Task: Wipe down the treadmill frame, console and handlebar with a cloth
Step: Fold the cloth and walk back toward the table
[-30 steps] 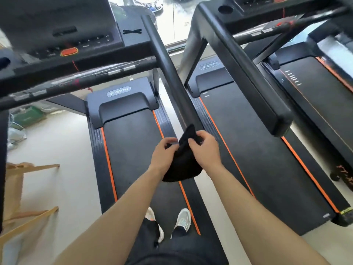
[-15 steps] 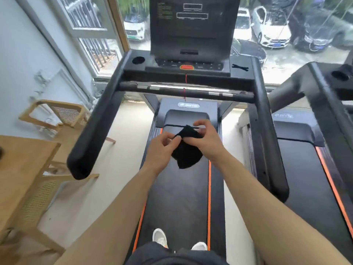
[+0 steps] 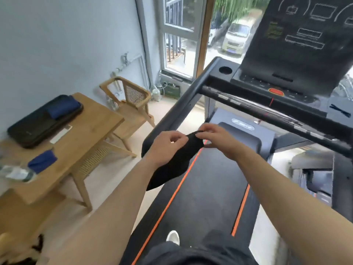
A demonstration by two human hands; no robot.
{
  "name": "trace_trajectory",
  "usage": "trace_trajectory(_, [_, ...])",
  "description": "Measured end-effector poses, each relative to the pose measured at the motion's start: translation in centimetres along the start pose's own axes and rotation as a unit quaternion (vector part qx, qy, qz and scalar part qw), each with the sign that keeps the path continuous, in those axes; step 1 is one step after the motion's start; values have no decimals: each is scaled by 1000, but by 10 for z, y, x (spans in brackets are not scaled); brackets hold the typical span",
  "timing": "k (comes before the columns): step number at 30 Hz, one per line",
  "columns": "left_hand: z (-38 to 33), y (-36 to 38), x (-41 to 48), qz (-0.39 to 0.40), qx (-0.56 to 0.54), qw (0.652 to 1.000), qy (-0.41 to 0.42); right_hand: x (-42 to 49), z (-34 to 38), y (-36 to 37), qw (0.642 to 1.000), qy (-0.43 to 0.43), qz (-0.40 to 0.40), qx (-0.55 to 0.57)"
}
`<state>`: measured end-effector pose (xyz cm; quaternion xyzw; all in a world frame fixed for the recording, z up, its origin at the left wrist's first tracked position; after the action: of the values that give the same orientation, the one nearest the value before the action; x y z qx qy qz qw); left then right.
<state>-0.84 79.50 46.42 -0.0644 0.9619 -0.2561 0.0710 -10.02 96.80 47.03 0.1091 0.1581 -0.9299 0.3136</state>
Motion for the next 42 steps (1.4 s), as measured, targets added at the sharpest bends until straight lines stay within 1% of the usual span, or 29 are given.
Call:
trace_trajectory(3, [24, -20, -16, -21, -16, 999, -41, 29, 17, 25, 998, -55, 27, -3])
trace_trajectory(5, [44, -32, -32, -47, -12, 996, -74, 47, 29, 46, 994, -70, 81, -13])
trace_trajectory(7, [65, -41, -52, -79, 3, 989, -125, 63, 39, 72, 988, -74, 136, -25])
trace_trajectory(11, [110, -54, -101, -172, 19, 960, -221, 84, 47, 131, 970, -73, 231, -19])
trace_trajectory(13, [130, -52, -133, -214, 25, 937, -276, 89, 46, 160, 958, -48, 281, 3])
trace_trajectory(16, [149, -40, -192, -305, -5, 883, -357, 84, 43, 203, 938, 3, 346, 22])
trace_trajectory(19, [163, -24, -259, -404, -16, 808, -428, 70, 34, 246, 911, 11, 412, -10])
trace_trajectory(22, [162, -3, -331, -487, -32, 732, -475, 48, 24, 289, 894, 23, 447, -30])
trace_trajectory(25, [149, 13, -396, -547, -33, 664, -509, 16, 16, 334, 878, 30, 477, -41])
trace_trajectory(27, [141, 21, -435, -609, -65, 605, -508, -9, 11, 363, 873, 34, 485, -44])
trace_trajectory(29, [134, 30, -469, -676, -145, 536, -484, -35, 5, 392, 873, 43, 483, -53])
trace_trajectory(31, [132, 38, -499, -715, -220, 473, -466, -66, -2, 420, 870, 37, 487, -65])
trace_trajectory(33, [133, 45, -528, -734, -286, 425, -445, -105, -13, 448, 863, 11, 497, -92])
trace_trajectory(34, [133, 46, -535, -739, -313, 412, -433, -123, -17, 457, 859, -4, 502, -104])
trace_trajectory(36, [135, 45, -550, -743, -351, 397, -410, -167, -29, 477, 839, -25, 531, -118])
trace_trajectory(39, [141, 43, -572, -753, -382, 387, -370, -238, -49, 506, 785, -68, 597, -148])
trace_trajectory(42, [147, 42, -594, -763, -395, 372, -353, -292, -62, 525, 730, -95, 657, -162])
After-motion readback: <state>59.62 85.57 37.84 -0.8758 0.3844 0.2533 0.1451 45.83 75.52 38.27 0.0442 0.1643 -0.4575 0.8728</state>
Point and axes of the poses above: each hand's wrist, its own x-axis towards the middle knuckle, its own y-axis out of the palm, z = x × y, the point moved 2 cm from there along x, towards the middle knuckle, and after that the axes turned 4 degrees about x, right-handed, at the moved point
